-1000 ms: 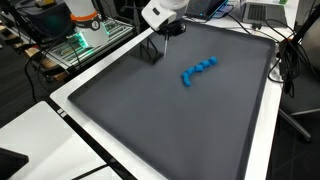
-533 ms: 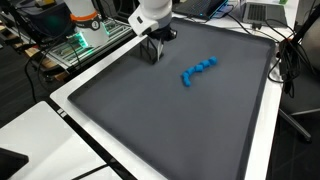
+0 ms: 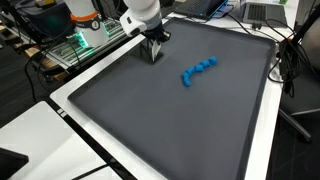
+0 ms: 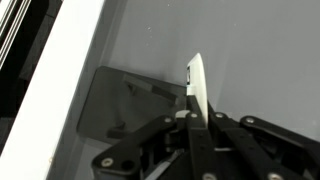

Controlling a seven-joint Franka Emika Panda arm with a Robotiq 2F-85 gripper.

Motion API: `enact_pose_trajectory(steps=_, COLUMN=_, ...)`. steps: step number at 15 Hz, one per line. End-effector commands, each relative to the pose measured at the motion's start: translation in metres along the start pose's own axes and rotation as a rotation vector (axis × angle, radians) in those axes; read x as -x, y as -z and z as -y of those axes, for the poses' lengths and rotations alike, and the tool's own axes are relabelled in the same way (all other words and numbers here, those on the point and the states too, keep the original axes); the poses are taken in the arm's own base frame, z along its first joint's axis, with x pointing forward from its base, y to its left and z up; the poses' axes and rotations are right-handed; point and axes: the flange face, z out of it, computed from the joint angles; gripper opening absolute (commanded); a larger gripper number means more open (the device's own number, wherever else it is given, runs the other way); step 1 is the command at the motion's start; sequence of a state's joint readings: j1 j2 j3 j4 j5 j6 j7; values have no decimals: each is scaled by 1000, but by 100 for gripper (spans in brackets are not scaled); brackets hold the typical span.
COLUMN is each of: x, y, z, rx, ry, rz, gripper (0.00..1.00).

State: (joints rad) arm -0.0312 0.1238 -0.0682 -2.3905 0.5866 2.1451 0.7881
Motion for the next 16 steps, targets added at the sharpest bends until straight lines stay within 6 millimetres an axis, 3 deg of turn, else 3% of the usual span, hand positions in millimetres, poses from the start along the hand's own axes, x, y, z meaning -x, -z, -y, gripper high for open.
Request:
enact_pose_trajectory(steps=1, x=2, y=1, z=-16, rx=-45, ry=-60, rz=-21, gripper=1)
enact_pose_trajectory(steps=16, x=-3, y=-11, z=-19, rx=-112, ry=-122, rz=-88, gripper=1)
